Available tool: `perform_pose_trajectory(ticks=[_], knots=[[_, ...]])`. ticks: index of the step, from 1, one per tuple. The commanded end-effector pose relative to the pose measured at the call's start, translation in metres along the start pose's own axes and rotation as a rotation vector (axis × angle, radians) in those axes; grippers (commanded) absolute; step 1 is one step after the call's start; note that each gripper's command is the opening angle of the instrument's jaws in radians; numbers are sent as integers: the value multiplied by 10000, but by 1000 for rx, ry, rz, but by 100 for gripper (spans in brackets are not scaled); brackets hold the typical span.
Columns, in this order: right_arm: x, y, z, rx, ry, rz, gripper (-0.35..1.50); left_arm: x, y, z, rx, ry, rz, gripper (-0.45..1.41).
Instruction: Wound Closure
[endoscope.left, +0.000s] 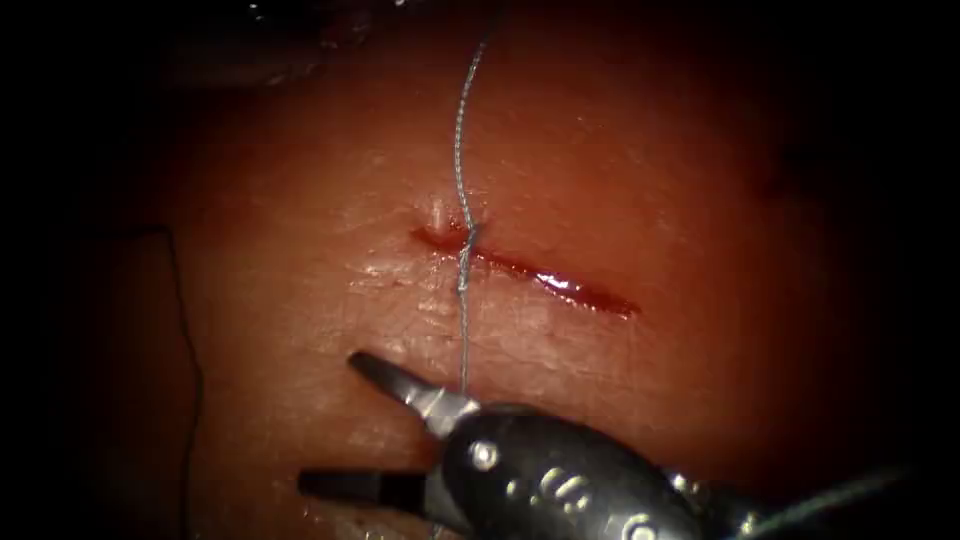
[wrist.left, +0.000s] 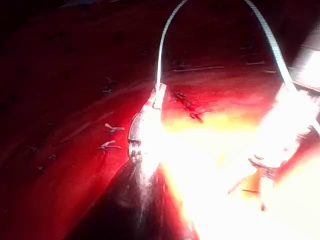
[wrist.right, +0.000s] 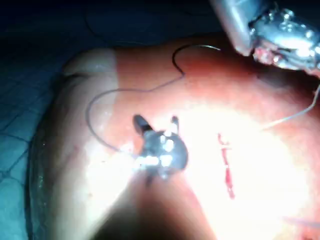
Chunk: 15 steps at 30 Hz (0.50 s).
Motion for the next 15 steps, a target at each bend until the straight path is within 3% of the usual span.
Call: perform_pose_trajectory(ticks=[1,7,15], knots=[[-4,14,11,-6,2,-1,120,-3,-5,5,1,2,6,-45],[-16,50,30,-14,22,-3,109,31,48,-8,22,-11,-29,-45],[-20,64,48,9,55,-8,103,48,80,-12,38,-23,-70,-45]])
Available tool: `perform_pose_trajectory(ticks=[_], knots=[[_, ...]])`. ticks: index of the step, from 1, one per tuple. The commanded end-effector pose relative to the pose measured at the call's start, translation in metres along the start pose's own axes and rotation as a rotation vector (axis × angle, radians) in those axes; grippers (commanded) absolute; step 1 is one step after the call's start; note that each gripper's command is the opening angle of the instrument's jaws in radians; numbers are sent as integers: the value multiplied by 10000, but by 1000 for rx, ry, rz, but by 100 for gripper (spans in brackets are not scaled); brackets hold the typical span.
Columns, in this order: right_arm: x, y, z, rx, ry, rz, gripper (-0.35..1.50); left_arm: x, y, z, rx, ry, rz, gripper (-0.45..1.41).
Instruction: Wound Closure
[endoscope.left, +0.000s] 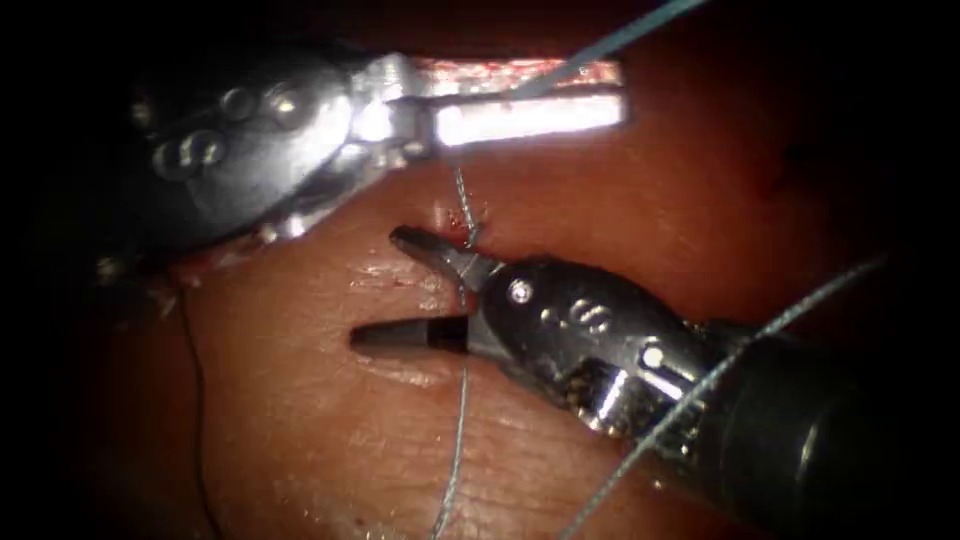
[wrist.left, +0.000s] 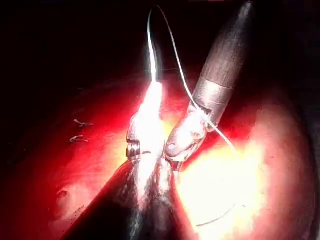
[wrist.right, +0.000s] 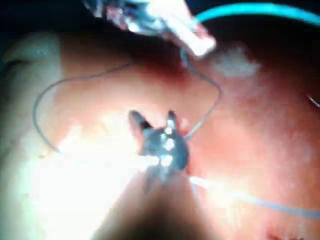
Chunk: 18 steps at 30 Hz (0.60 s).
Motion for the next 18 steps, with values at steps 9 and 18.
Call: perform_pose_trajectory(ticks=[9,18], knots=[[12,20,25,59,97,2,88,-19,41,-4,7,-8,-33,-45],[43,69,18,136,211,23,81,-36,83,-13,3,-10,-58,-45]])
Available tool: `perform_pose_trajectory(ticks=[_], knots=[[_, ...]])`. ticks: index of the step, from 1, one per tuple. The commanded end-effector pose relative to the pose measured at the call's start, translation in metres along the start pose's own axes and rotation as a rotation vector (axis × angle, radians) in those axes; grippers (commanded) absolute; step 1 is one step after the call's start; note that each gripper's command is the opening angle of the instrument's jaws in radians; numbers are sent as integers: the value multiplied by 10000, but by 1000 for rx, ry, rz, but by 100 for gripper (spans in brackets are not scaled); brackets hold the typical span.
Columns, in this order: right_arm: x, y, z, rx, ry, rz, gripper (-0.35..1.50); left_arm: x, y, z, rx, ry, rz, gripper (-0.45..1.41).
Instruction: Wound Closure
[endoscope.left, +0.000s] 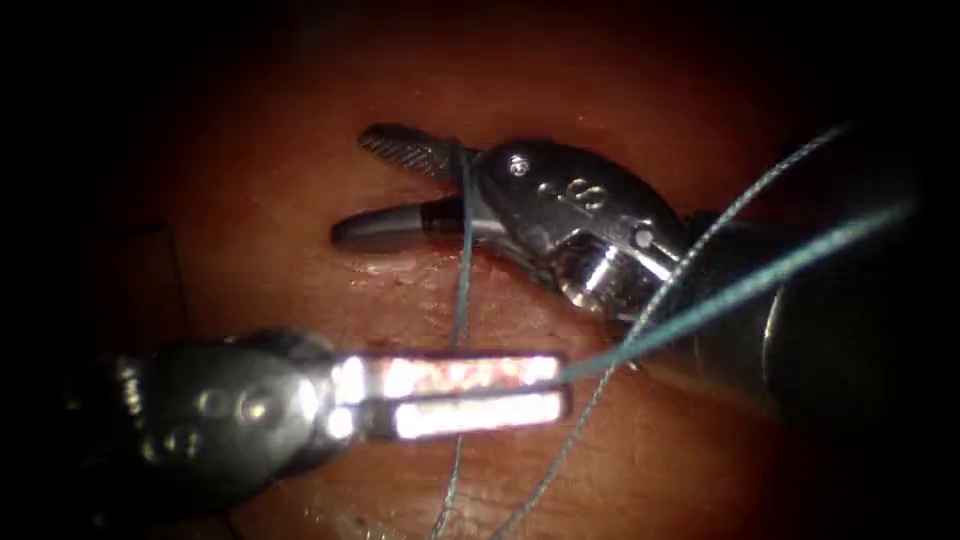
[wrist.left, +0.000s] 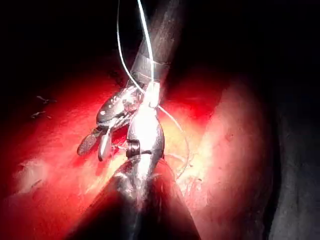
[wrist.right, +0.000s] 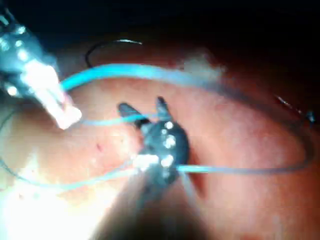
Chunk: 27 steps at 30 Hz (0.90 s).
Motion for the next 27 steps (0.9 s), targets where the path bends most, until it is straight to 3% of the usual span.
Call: perform_pose_trajectory(ticks=[1,6,12,20,27], knots=[[6,11,7,2,24,13,79,-7,1,5,-1,2,0,-45],[8,13,3,40,80,95,76,-21,16,5,2,-1,-6,-45],[-1,5,-10,215,163,222,74,-53,36,18,10,-6,-20,-45],[3,-15,-17,352,206,280,73,-87,28,22,2,-6,-21,-45],[2,-21,-23,366,242,305,71,-107,11,6,-9,-4,-24,-45]])
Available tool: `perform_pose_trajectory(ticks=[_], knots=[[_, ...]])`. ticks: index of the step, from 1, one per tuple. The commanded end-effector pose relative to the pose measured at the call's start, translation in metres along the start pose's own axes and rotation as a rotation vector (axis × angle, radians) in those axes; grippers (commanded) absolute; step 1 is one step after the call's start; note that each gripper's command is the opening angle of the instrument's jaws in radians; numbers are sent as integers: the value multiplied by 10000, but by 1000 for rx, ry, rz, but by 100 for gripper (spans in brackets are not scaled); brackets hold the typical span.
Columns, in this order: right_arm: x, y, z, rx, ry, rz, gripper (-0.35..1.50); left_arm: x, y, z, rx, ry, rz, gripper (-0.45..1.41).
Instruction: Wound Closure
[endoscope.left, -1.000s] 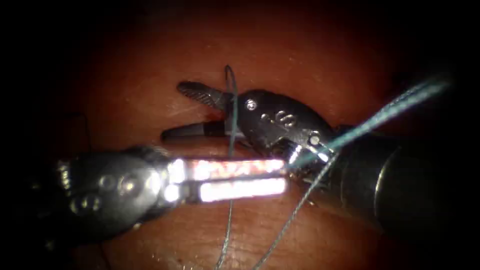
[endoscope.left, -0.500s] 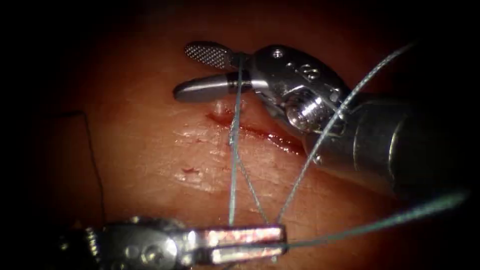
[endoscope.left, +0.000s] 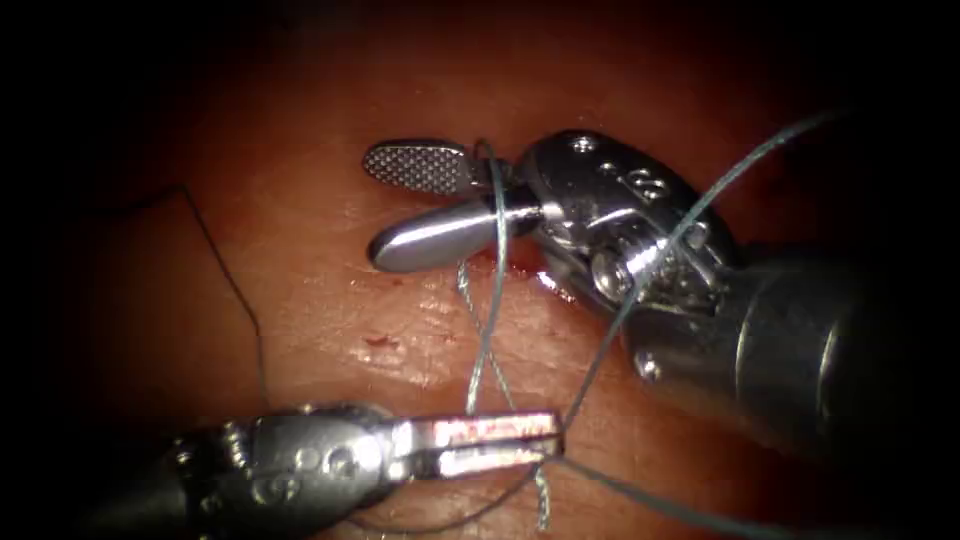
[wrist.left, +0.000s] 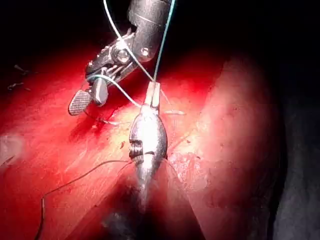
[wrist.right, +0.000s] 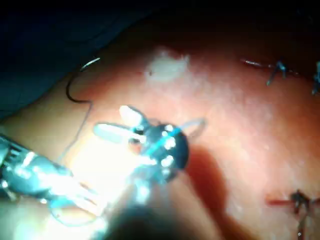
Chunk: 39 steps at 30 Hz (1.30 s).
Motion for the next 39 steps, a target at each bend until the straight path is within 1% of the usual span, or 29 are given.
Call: perform_pose_trajectory(ticks=[1,3,4,5,9,11,12,13,15,16,18,19,20,21,22,23,26,28,29,30,31,37,39], knots=[[-2,3,4,7,20,10,67,-13,-8,0,-4,2,-1,-45],[-1,1,-1,35,32,17,61,-21,-16,-6,-3,2,2,-45],[-1,1,-1,35,32,17,61,-21,-16,-6,-3,2,2,-45],[-1,-1,-7,55,26,18,54,-24,-20,-12,-7,2,-2,-45],[-2,-3,-16,91,8,19,49,-24,-22,-17,-11,4,-3,-45],[-3,-2,-23,130,-12,22,42,-22,-23,-17,-11,10,-10,-45],[-3,-2,-25,146,-18,6,41,-22,-23,-17,-9,16,-11,-45],[-3,-2,-30,187,-38,-41,36,-20,-25,-17,-9,34,-19,-45],[-3,-2,-32,201,-51,-62,32,-19,-25,-16,-10,43,-21,-45],[-2,-2,-34,226,-77,-116,27,-17,-26,-17,-10,50,-23,-45],[-2,-3,-35,233,-82,-137,25,-16,-27,-17,-10,53,-25,-45],[-2,-4,-35,245,-90,-169,20,-14,-30,-19,-16,54,-27,-45],[-2,-4,-35,245,-90,-169,20,-14,-30,-19,-16,54,-27,-45],[-3,-6,-34,265,-107,-201,14,-14,-32,-20,-17,61,-28,-45],[-3,-6,-34,265,-107,-201,14,-14,-32,-20,-17,61,-28,-45],[-3,-7,-33,298,-144,-234,10,-15,-34,-21,-19,61,-28,-45],[-3,-11,-30,336,-185,-261,10,-16,-37,-24,-23,62,-29,-45],[-3,-12,-29,344,-193,-266,10,-16,-38,-26,-24,63,-29,-45],[-2,-18,-27,376,-226,-288,12,-17,-42,-31,-30,76,-36,-45],[-2,-18,-27,376,-226,-288,12,-17,-42,-31,-30,76,-36,-45],[-2,-21,-26,401,-258,-295,12,-18,-45,-35,-26,78,-37,-45],[-2,-22,-22,429,-293,-304,14,-22,-55,-37,-18,76,-37,-45],[2,-20,-18,475,-356,-324,14,-25,-60,-34,-16,76,-36,-45]])
